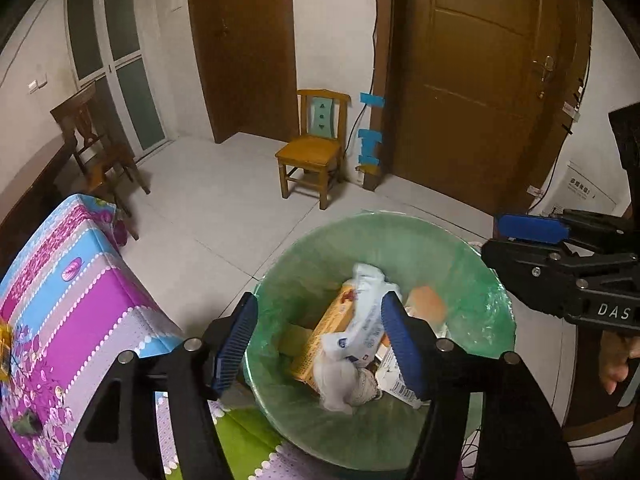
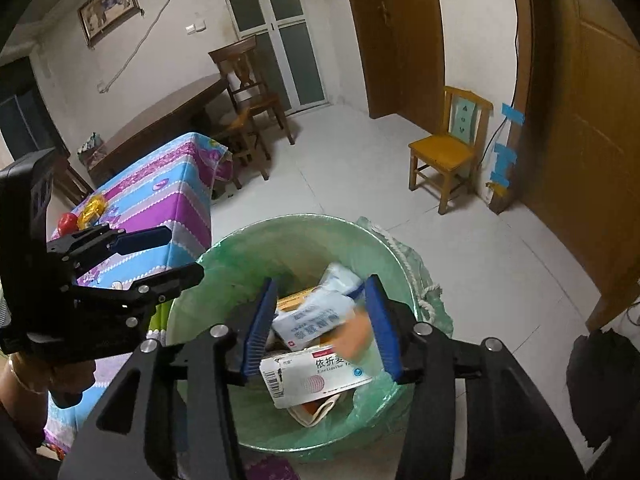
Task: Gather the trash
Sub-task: 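Move both grippers back toward the table trash, then grasp the green scrubber with the left gripper while the right gripper grasps the blue bottle cap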
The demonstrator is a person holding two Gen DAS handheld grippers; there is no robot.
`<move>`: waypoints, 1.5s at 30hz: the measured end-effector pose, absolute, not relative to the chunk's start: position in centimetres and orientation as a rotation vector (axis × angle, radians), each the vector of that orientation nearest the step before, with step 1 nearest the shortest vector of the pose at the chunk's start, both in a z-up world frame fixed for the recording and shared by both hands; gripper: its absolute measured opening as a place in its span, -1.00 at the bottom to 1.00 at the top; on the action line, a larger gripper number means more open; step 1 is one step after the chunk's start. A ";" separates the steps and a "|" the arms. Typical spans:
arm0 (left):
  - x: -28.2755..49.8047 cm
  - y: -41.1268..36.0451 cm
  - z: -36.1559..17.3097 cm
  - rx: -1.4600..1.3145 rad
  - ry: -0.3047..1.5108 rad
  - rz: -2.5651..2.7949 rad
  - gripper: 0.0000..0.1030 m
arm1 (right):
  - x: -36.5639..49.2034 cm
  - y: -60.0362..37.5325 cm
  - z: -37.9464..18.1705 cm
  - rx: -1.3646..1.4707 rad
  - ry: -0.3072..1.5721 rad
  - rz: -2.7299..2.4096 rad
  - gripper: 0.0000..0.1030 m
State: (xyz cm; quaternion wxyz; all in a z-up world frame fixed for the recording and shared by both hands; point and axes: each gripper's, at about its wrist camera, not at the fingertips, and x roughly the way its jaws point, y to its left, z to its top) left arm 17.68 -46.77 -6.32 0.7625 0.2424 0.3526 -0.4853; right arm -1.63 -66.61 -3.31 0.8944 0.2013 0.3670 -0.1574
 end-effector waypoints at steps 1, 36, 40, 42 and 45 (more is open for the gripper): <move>17.7 -46.7 -6.3 0.527 0.768 -1.047 0.27 | -1.7 -66.7 -3.4 0.423 0.760 -0.323 -0.10; 38.3 -8.6 -4.3 0.498 0.699 -0.758 0.49 | 17.6 -49.3 0.6 0.272 0.710 0.124 0.25; 39.8 -10.0 -4.9 0.573 0.713 -0.899 0.49 | 18.8 -46.8 1.1 0.262 0.716 0.185 0.29; 40.2 -10.7 -5.6 0.604 0.731 -0.997 0.49 | 18.8 -46.3 0.9 0.247 0.729 0.189 0.29; 40.5 -11.3 -6.5 0.629 0.744 -1.075 0.49 | 18.8 -46.4 0.4 0.237 0.761 0.178 0.30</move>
